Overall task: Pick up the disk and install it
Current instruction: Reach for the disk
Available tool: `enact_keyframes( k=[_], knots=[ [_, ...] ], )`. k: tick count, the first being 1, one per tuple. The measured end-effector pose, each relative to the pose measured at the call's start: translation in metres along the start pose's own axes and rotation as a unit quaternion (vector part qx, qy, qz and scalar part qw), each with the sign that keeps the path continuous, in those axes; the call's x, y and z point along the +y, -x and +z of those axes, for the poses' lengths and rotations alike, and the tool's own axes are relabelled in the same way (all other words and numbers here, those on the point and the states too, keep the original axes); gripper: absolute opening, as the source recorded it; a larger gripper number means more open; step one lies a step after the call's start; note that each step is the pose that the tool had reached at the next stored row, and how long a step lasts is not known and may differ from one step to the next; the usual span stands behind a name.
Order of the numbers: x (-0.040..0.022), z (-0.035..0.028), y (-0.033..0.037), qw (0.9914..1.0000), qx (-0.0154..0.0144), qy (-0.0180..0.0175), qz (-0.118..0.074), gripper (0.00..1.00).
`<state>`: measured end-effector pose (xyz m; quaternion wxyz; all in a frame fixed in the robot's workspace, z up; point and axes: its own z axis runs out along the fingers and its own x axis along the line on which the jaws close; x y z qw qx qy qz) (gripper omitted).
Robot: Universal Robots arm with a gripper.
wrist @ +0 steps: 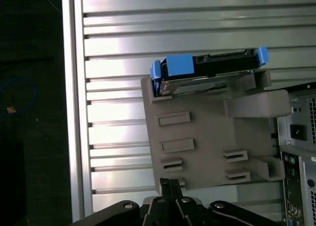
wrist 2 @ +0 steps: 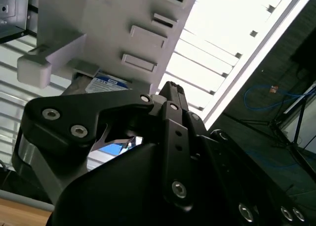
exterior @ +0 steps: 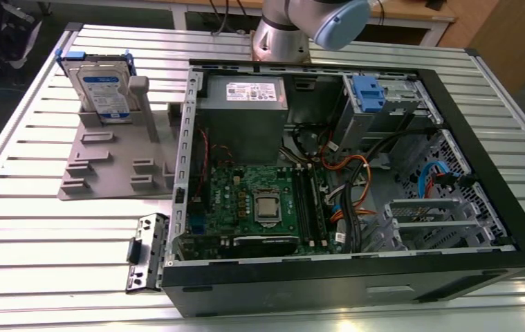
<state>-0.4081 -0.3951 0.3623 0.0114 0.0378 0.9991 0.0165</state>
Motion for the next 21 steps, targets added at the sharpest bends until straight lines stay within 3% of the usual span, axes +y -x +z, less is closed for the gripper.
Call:
enact_keyframes(
  k=[6, 15, 21],
  knots=[
    [0.0105, 0.0054, 0.0137, 1.0, 0.0003, -0.0003, 0.0, 0.1],
    [0.0401, 0.0125, 0.0267, 1.0, 0.0003, -0.0002, 0.0, 0.1],
    [0.0557, 0.0177, 0.0389, 1.0, 0.0003, -0.0002, 0.0, 0.1]
  ],
)
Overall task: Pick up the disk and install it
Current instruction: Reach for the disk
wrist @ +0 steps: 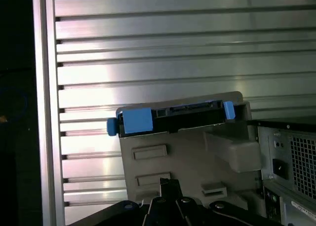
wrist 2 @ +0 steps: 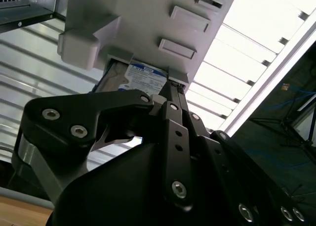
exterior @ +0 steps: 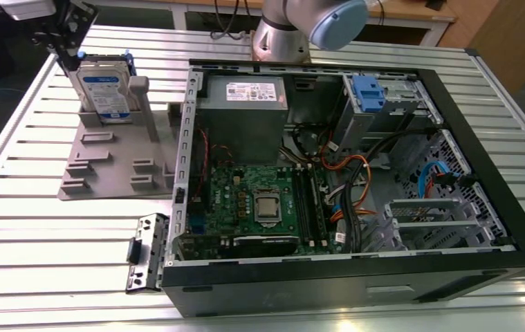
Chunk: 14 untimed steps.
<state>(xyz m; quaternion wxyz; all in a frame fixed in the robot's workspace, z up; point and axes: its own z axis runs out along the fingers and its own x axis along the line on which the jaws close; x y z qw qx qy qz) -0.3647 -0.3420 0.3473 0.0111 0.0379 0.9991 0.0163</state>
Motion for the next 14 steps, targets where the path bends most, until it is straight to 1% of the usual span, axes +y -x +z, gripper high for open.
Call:
enact_keyframes(
  k=[3, 5, 14],
  knots=[
    [0.0068, 0.0015, 0.0044, 1.0, 0.0, 0.0, 0.0, 0.1],
    [0.0093, 0.0017, 0.005, 1.0, 0.0001, 0.0, 0.0, 0.1],
    [0.0093, 0.0017, 0.005, 1.0, 0.0001, 0.0, 0.0, 0.1]
  ],
)
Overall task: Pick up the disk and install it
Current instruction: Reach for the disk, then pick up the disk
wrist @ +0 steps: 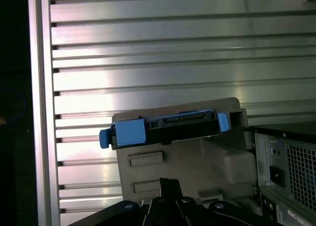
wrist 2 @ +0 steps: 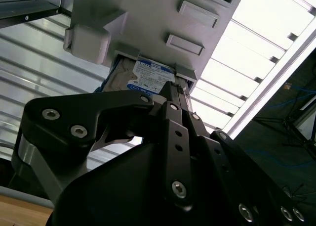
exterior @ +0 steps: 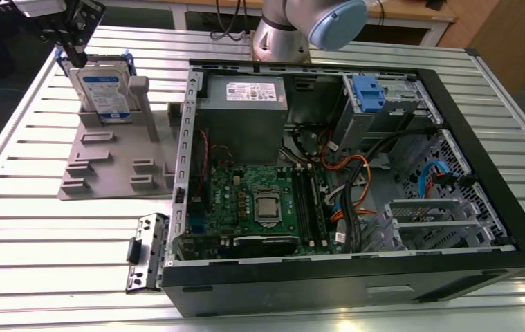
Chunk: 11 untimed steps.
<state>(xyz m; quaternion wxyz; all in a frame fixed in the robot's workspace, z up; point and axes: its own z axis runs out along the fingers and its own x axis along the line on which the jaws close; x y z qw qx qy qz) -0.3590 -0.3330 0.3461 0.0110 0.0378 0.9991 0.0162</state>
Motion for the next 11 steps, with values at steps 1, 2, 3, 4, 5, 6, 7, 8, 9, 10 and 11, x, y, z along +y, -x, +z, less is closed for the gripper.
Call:
enact_keyframes(
  k=[1, 2, 3, 4, 5, 6, 7, 8, 9, 10, 11],
  knots=[
    [0.0, 0.0, 0.0, 1.0, 0.0, 0.0, 0.0, 0.1],
    [0.0, 0.0, 0.0, 1.0, 0.0, 0.0, 0.0, 0.1],
    [0.0, 0.0, 0.0, 1.0, 0.0, 0.0, 0.0, 0.1],
    [0.0, 0.0, 0.0, 1.0, 0.0, 0.0, 0.0, 0.1],
    [0.0, 0.0, 0.0, 1.0, 0.0, 0.0, 0.0, 0.1],
    [0.0, 0.0, 0.0, 1.0, 0.0, 0.0, -0.001, 0.1],
    [0.0, 0.0, 0.0, 0.99999, 0.0001, 0.0, -0.003, 0.1],
    [0.0, 0.0, 0.0, 0.99997, 0.0003, 0.0001, -0.008, 0.1],
    [0.0, 0.0001, 0.0, 0.9999, 0.0004, 0.0002, -0.014, 0.1],
    [0.0, 0.0001, 0.0, 0.99974, 0.0008, 0.0003, -0.023, 0.1],
    [0.0, 0.0002, 0.0, 0.99949, 0.0011, 0.0005, -0.032, 0.1]
  ],
)
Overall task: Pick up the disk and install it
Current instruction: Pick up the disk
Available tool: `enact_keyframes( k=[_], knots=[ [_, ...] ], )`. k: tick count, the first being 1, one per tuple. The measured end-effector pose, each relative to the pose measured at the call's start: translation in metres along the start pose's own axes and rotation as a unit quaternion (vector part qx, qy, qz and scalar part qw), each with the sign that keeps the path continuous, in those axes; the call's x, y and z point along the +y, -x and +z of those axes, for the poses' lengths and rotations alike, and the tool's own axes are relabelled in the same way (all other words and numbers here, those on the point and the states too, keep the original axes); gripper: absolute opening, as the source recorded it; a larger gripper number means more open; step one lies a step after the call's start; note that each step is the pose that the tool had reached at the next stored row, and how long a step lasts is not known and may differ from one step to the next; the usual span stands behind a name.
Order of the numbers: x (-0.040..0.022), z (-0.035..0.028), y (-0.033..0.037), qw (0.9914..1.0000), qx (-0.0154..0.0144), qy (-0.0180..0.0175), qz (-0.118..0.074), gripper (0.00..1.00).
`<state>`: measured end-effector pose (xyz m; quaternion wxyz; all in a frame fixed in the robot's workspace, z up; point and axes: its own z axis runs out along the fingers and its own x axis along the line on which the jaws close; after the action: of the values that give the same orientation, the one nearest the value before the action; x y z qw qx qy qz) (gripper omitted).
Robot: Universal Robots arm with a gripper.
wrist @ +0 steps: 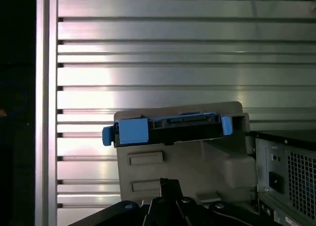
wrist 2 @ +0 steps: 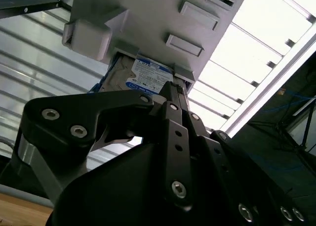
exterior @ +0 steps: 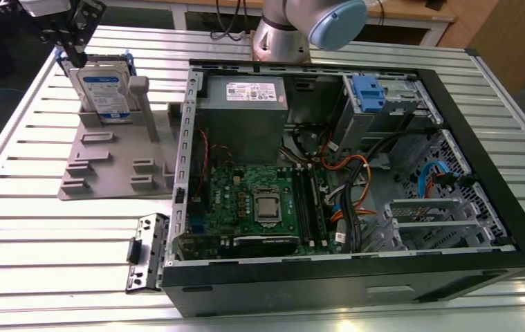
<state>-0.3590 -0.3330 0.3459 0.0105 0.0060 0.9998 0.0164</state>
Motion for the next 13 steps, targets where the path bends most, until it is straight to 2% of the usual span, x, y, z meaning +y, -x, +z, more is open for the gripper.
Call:
enact_keyframes(
  k=[3, 6, 13],
  knots=[
    [0.0, 0.0002, 0.0, 0.99963, 0.0009, 0.0004, -0.027, 0.1],
    [0.0, 0.0003, 0.0, 0.99855, 0.0017, 0.0008, -0.054, 0.1],
    [0.0, 0.0004, 0.0, 0.99441, 0.0035, 0.0011, -0.106, 0.1]
  ],
)
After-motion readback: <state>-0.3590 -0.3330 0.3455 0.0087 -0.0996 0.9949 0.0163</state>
